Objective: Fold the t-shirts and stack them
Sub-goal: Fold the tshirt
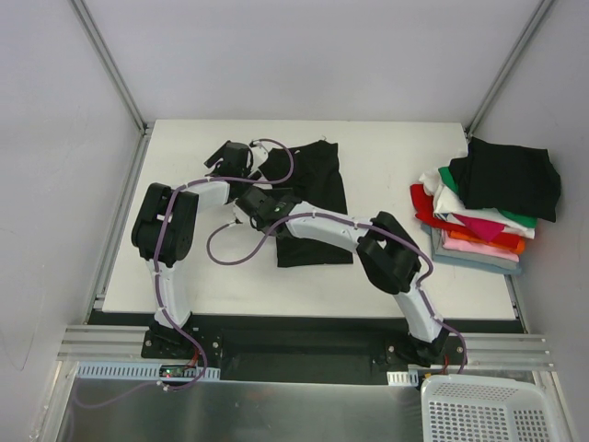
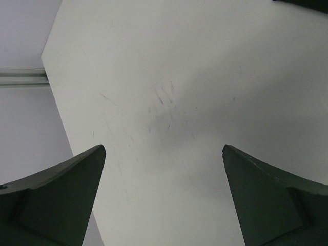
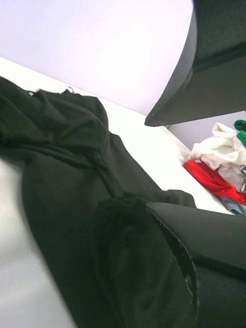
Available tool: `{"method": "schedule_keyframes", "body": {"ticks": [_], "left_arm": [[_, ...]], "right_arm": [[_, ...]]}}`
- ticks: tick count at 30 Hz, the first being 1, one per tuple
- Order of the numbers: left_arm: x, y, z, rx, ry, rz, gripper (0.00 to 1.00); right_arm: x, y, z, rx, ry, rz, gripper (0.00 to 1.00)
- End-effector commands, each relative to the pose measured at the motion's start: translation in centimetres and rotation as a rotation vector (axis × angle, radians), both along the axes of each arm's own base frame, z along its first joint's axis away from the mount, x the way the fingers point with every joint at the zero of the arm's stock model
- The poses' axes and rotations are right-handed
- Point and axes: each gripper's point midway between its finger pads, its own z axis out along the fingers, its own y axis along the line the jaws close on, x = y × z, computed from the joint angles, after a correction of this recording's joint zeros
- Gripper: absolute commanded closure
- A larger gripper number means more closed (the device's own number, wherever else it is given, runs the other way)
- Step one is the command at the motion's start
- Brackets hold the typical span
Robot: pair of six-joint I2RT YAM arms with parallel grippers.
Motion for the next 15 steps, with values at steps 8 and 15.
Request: {"method": "schedule_keyframes", "body": {"ticks": [8,15], "left_arm": [[0.9,0.0,5.6,-0.057,-0.125,0.033,0.01],[0.4,0.2,5.7,-0.065,-0.12,0.045,0.01]], "right_arm": [[-8.1,-5.9,3.9,0.061,0.014,-0.049,0.33],[-11.4,-7.6,4.0,0.102,0.067,-0.059,0.27]]}}
